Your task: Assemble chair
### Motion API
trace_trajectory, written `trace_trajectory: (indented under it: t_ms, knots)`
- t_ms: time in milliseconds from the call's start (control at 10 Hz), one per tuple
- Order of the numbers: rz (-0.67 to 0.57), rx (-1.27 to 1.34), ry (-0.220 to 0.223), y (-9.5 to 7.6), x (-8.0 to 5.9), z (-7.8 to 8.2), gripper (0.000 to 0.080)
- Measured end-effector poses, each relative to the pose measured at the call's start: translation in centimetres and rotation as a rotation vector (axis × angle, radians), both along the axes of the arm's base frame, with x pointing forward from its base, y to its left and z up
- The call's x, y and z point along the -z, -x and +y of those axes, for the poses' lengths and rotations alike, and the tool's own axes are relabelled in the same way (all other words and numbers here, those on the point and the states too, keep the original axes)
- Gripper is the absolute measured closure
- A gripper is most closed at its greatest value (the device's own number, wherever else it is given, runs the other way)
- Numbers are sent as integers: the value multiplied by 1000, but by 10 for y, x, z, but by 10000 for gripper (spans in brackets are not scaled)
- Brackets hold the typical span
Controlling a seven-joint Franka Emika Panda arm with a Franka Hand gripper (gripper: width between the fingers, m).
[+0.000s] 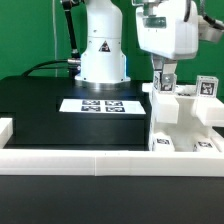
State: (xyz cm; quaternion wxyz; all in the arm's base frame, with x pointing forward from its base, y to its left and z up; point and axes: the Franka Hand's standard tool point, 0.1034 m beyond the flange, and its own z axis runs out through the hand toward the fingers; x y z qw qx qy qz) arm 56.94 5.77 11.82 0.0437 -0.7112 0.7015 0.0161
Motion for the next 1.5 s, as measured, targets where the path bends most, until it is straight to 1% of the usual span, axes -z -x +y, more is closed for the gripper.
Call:
trace_trajectory:
  t_ms: [300, 500, 800, 900, 1000, 1100, 1200, 1300, 1400, 1500]
  knots:
    - [9, 203, -21, -2, -1, 0, 512]
    - [7, 278, -32, -3, -2, 1, 512]
    - [19, 484, -58, -5, -2, 1, 512]
    - [15, 444, -56, -5, -2, 1, 512]
    - [12, 402, -53, -5, -1, 1, 356]
    - [8, 359, -51, -5, -2, 1, 356]
    - [2, 307, -49, -5, -2, 0, 229]
    - [-8, 209, -43, -5, -2, -1, 166]
    - [-10, 194, -42, -4, -1, 0, 155]
    - [-20, 89, -35, -4, -1, 0, 155]
